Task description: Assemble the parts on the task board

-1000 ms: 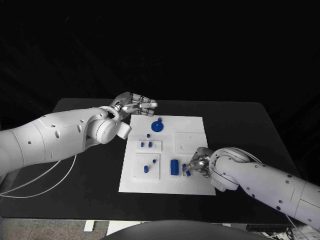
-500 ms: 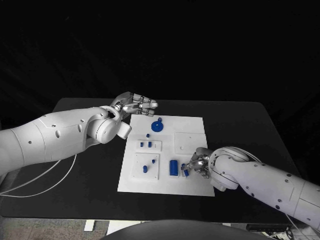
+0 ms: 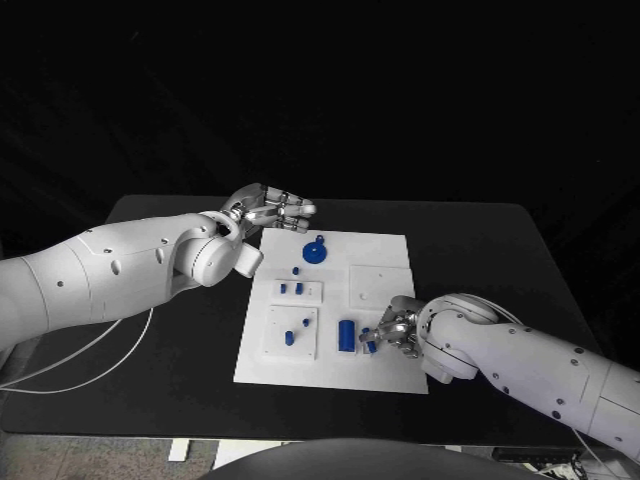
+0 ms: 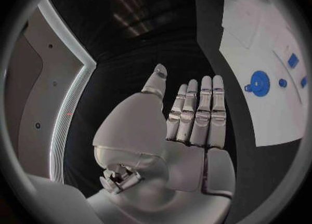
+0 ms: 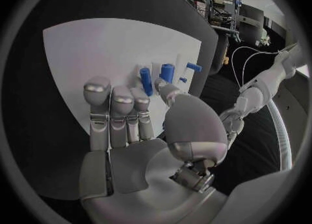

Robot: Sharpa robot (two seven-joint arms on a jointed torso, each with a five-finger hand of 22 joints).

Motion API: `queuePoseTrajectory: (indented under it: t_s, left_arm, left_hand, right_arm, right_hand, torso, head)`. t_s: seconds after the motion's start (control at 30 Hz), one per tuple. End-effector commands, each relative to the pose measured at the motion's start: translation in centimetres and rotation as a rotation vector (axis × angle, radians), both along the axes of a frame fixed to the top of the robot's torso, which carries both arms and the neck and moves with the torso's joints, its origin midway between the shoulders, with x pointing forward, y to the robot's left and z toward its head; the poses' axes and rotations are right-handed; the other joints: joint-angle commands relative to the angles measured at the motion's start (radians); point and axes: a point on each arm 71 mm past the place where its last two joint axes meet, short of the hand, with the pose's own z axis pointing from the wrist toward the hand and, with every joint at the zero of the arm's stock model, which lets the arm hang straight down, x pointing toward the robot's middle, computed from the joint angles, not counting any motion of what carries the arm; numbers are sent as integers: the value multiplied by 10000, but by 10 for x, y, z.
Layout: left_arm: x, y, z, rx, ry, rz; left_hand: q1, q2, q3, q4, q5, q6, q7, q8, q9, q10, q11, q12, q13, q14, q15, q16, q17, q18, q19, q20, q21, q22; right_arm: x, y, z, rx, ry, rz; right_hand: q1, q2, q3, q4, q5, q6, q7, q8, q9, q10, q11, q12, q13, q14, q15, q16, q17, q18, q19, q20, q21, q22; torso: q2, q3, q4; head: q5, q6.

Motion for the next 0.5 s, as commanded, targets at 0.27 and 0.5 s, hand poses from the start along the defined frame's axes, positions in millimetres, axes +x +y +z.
queuePoseTrajectory:
  t_s: [0.27, 0.5]
  left_arm:
    - [-1, -2, 0, -52, -18, -157]
    - [-1, -1, 0, -47, -17, -150]
  left_hand:
    - [-59, -4, 4, 55, -5, 56, -20, 4, 11, -71, 6, 61, 13, -50, 6, -26, 3, 36, 3, 54, 37, -10]
    - [-70, -27, 14, 82, -12, 39, -18, 3, 10, -79, 10, 61, 13, -54, 7, -24, 3, 36, 1, 56, 34, -10]
  right_arm:
    - [-5, 0, -1, 144, 211, 253]
    - [-6, -1, 0, 220, 222, 202]
  right_hand:
    - [25, -150, -16, 211, -135, 41, -28, -43, 13, 65, 12, -47, -12, 30, -58, -51, 5, 91, 420, -43, -58, 898]
    - [2, -166, -10, 279, -165, 44, -27, -40, 14, 65, 13, -54, -18, 29, -59, -61, 1, 93, 423, -45, -64, 896]
  torso:
    - [-2, 2, -9]
    - [1, 4, 1]
  head:
    - [15, 8]
    - [17, 19]
